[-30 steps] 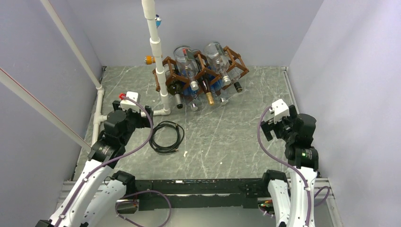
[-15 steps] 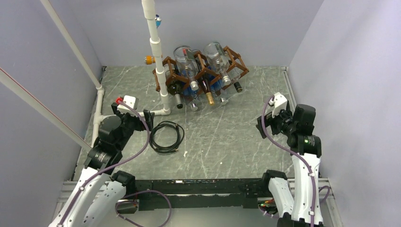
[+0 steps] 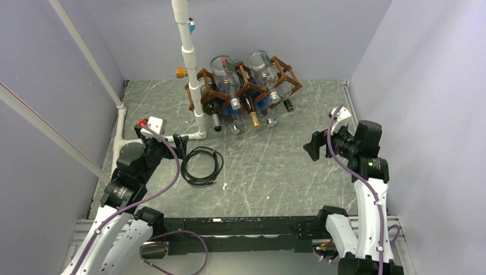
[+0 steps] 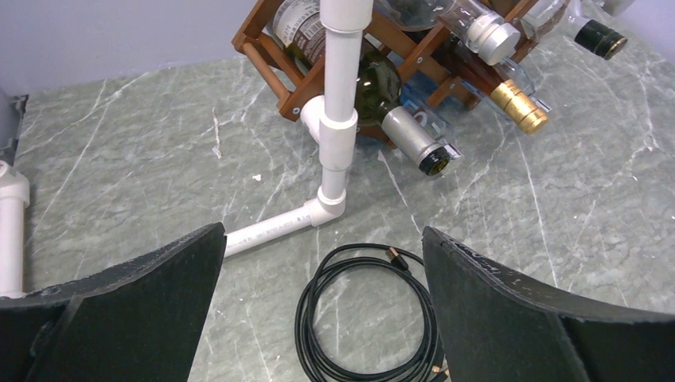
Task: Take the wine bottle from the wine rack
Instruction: Pick up the wine bottle from the wine rack.
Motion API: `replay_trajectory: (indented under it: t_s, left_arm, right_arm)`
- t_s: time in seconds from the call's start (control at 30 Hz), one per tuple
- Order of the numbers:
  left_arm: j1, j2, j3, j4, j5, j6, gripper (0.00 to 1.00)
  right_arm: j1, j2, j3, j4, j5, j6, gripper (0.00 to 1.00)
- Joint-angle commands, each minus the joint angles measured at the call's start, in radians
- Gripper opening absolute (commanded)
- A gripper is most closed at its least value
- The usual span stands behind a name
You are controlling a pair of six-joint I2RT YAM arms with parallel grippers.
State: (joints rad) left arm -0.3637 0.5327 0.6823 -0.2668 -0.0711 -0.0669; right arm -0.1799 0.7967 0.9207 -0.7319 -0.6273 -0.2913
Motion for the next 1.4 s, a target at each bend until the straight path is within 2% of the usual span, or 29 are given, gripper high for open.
replay_trajectory:
  t_s: [0.0, 0.23, 0.43, 0.63, 0.9, 1.13, 1.23, 1.37]
  left_arm:
    - [-0.003, -0.002, 0.002, 0.054, 0.06, -0.031, 0.99]
    - [-0.003, 0.016, 0.009, 0.073, 0.114, -0.122, 0.99]
    - [-0.003, 0.04, 0.054, -0.05, 0.153, -0.265, 0.99]
    - [-0.003, 0.047, 0.072, -0.101, 0.22, -0.365, 0.99]
    - [-0.01, 0.07, 0.097, -0.069, 0.32, -0.421, 0.99]
    - [-0.152, 0.122, 0.151, -0.1, 0.174, -0.4, 0.99]
    - [-0.246, 0.162, 0.18, -0.133, 0.059, -0.393, 0.99]
    - [-0.388, 0.226, 0.239, -0.186, -0.167, -0.389, 0.99]
  right_arm:
    - [-0.013, -0.043, -0.032, 0.118, -0.065, 0.05, 1.0]
    - [-0.013, -0.008, -0.037, 0.158, -0.103, 0.03, 1.0]
    - [-0.013, 0.023, -0.065, 0.189, -0.105, 0.014, 1.0]
    - [-0.027, 0.041, -0.099, 0.136, -0.287, -0.12, 1.0]
    - [-0.03, -0.006, -0.129, 0.143, -0.268, -0.087, 1.0]
    - [-0.032, -0.016, -0.14, 0.145, -0.258, -0.095, 1.0]
    - [-0.035, -0.016, -0.144, 0.15, -0.245, -0.096, 1.0]
    - [-0.044, -0.017, -0.15, 0.153, -0.244, -0.1, 1.0]
